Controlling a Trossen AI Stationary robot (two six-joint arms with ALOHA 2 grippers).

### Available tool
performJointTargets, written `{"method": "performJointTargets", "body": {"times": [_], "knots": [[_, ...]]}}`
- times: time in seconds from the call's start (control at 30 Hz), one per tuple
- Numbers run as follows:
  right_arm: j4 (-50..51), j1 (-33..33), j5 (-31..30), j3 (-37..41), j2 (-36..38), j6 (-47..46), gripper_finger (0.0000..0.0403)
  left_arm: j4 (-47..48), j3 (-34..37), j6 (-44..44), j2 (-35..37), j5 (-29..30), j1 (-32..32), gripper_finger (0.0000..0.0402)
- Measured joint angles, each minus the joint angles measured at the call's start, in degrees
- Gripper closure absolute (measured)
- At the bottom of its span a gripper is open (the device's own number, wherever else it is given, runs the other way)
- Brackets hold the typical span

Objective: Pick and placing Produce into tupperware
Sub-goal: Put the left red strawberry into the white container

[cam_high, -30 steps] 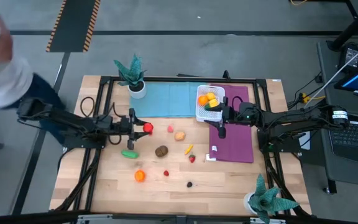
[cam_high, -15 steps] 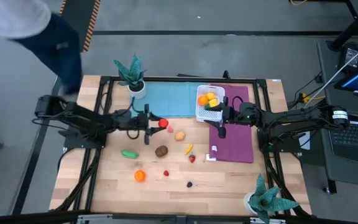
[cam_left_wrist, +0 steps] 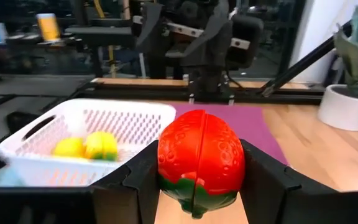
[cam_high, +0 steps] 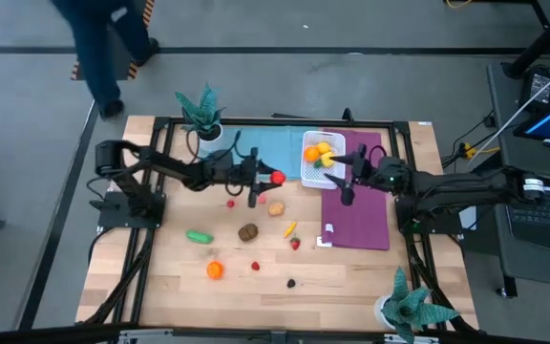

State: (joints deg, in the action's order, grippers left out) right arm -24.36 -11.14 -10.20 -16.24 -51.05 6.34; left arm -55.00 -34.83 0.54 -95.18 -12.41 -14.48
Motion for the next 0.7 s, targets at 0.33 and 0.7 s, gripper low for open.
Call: {"method": "performJointTargets", "body": {"times": [0.33, 0.7], "knots": [[10.57, 0.04, 0.16, 2.81, 12.55, -0.13, 0.0137, 0.95, -14.07, -0.81, -9.71, -7.57, -3.80, 0.0237], [13.04, 0.04, 0.16, 2.81, 16.00, 1.47, 0.0137, 6.72, -26.06, -0.26, -16.62, -7.71, -4.45, 0.0237]]}}
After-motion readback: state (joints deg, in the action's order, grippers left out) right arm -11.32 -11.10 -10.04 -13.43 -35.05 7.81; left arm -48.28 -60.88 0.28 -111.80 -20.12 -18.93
